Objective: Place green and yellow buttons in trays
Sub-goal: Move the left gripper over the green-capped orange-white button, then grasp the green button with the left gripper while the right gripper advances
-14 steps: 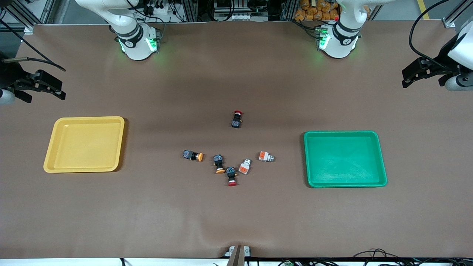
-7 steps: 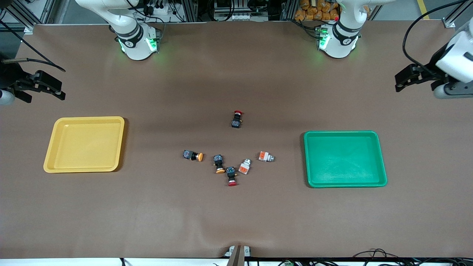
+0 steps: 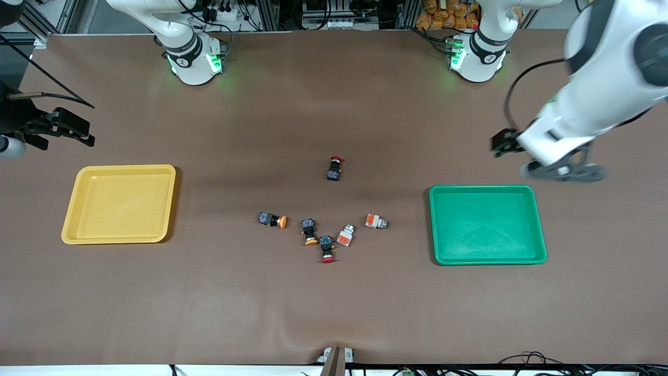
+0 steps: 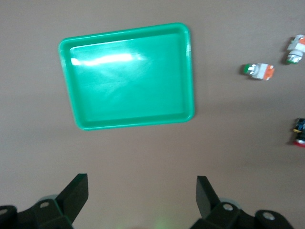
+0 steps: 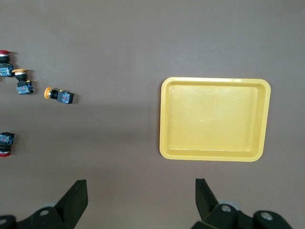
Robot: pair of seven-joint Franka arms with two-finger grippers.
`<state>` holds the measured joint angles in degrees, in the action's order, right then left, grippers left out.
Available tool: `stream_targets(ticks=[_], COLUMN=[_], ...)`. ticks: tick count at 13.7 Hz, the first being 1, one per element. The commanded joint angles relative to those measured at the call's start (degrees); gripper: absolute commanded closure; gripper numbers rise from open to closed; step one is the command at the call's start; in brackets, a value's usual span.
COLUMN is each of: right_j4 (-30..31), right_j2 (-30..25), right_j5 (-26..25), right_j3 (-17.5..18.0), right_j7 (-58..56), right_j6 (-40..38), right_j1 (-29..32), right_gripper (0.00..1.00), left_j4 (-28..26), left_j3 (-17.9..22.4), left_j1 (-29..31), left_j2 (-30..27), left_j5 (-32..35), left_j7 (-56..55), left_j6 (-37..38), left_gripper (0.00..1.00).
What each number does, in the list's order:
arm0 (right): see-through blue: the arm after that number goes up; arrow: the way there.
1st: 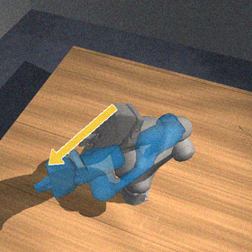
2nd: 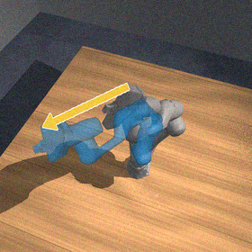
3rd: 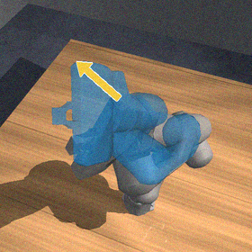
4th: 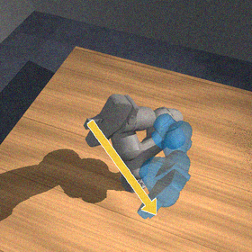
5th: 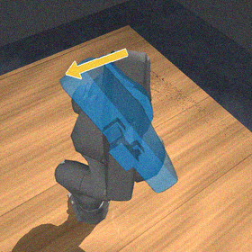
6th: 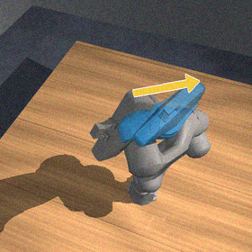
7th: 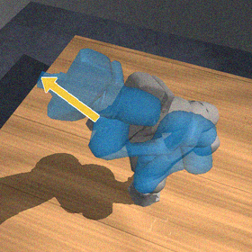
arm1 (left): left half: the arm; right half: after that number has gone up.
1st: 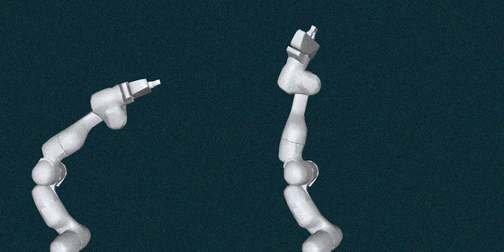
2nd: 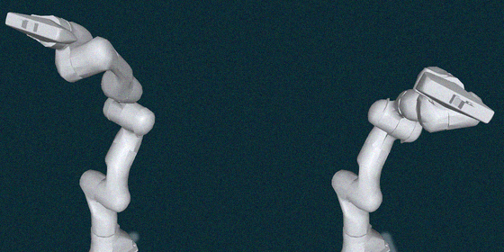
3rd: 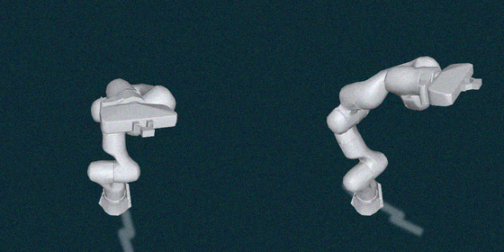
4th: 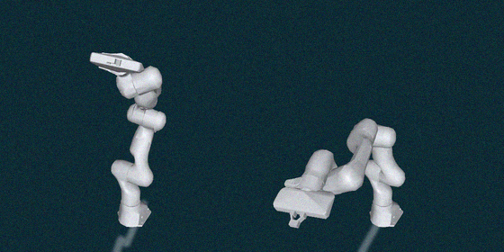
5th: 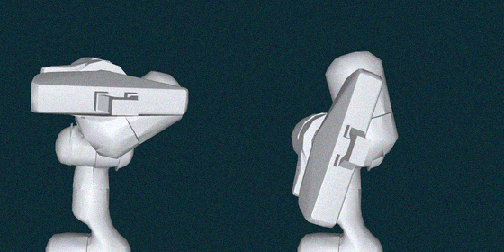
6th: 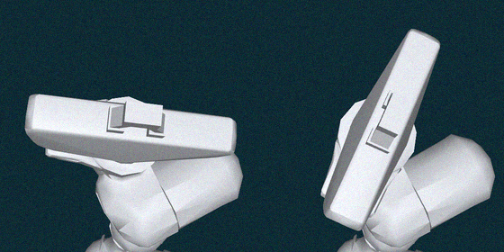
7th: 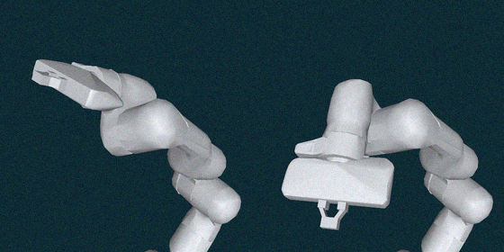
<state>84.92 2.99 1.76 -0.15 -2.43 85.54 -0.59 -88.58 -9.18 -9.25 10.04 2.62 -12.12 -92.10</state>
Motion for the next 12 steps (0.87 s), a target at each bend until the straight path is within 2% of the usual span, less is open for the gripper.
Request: stream_targets(ticks=[1,3,5,8,10,12], right_j4=[-1.33,-1.33,-1.33,-1.33,-1.68,-1.60], right_j2=[0.53,0.62,1.23,2.37,6.75,7.91], right_j5=[0.18,0.18,0.18,0.09,0.44,0.79], right_j3=[0.77,0.77,0.77,0.77,0.77,0.77], right_j7=[0.85,0.76,0.76,0.67,0.76,0.76], right_j6=[-0.81,-0.81,-0.64,-0.64,-0.55,-0.64], right_j1=[1.21,1.29,1.38,1.38,1.38,1.47], right_gripper=[0.00,0.00,0.00,0.00,0.00,0.00], left_j4=[1.04,1.21,1.39,1.48,1.39,1.39], left_j3=[-0.05,0.03,0.04,0.04,0.12,0.12], left_j1=[-5.22,-10.85,-14.02,-15.79,-15.80,-15.80], left_j2=[6.02,12.08,17.10,21.68,24.75,27.56], left_j5=[-0.51,0.10,0.37,0.37,0.37,0.28], left_j7=[-3.69,-6.84,-10.54,-10.99,-10.99,-11.08], left_j6=[-5.43,-14.38,-21.07,-26.01,-28.64,-32.16], left_gripper=[0.00,0.00,0.00,0.00,0.00,0.00])
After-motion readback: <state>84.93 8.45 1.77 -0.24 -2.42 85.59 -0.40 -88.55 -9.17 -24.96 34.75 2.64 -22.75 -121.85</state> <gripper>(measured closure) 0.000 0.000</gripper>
